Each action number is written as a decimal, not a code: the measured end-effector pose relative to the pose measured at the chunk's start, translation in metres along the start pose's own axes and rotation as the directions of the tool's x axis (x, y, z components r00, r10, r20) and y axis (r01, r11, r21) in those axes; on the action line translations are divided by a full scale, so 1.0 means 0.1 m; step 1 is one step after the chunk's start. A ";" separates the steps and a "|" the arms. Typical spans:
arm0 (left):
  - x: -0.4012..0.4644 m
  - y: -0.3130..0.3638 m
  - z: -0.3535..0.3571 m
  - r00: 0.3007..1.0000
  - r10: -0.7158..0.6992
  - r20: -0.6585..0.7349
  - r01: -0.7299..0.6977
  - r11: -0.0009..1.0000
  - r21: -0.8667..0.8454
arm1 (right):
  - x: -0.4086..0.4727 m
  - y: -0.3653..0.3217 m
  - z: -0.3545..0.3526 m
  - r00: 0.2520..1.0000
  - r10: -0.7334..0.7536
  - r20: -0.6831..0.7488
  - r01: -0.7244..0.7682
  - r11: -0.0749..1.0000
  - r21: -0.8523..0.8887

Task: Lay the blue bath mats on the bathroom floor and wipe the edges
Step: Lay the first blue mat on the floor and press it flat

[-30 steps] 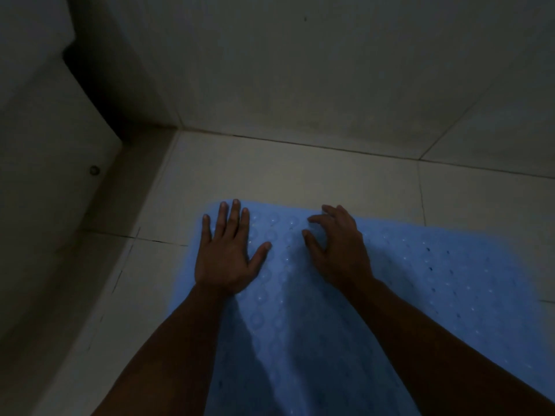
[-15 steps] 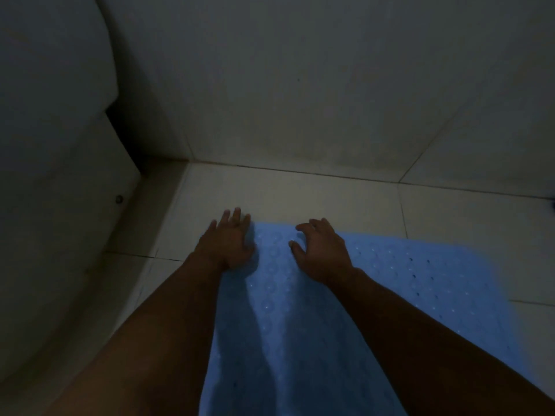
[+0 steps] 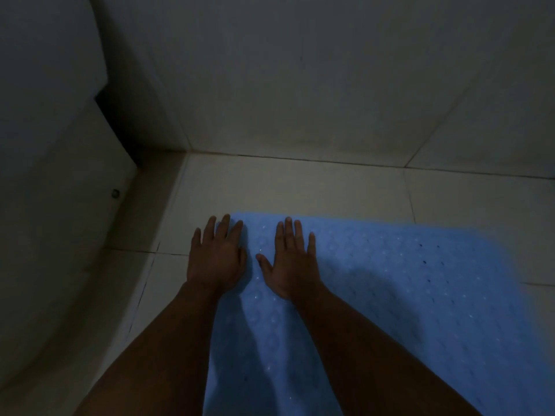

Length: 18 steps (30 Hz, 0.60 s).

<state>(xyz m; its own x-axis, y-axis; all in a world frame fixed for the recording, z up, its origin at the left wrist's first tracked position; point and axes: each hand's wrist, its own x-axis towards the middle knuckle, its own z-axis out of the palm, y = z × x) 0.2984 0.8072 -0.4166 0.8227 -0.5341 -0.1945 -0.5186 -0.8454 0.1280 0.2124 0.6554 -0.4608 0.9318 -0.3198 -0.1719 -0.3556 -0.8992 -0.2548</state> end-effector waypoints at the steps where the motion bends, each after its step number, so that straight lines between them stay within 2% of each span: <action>1: 0.00 -0.02 0.04 1.000 -0.010 -0.008 0.010 1.000 -0.007 | -0.02 0.01 0.05 0.999 -0.006 -0.045 0.005 1.000 -0.025; 6: 0.02 -0.04 0.17 0.996 0.010 -0.090 -0.013 1.000 -0.026 | -0.04 0.03 0.15 0.986 -0.028 -0.167 0.022 0.999 -0.033; 11: -0.03 -0.06 0.28 0.994 -0.028 -0.105 0.023 0.998 -0.053 | -0.03 0.02 0.16 0.990 -0.024 -0.138 0.021 1.000 -0.021; 14: -0.08 -0.07 0.29 0.994 -0.045 -0.103 0.038 0.997 -0.064 | -0.02 0.02 0.13 0.997 -0.014 -0.075 0.015 1.000 0.007; 18: -0.10 -0.06 0.21 0.992 -0.076 -0.102 0.070 0.996 -0.064 | 0.09 -0.03 -0.11 0.982 0.004 0.188 -0.012 0.999 0.041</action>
<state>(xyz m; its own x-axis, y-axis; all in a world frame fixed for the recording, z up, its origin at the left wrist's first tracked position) 0.2879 0.8173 -0.4354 0.8793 -0.4649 -0.1037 -0.4438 -0.8787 0.1757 0.2230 0.6521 -0.4515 0.9000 -0.2614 -0.3487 -0.3693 -0.8823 -0.2918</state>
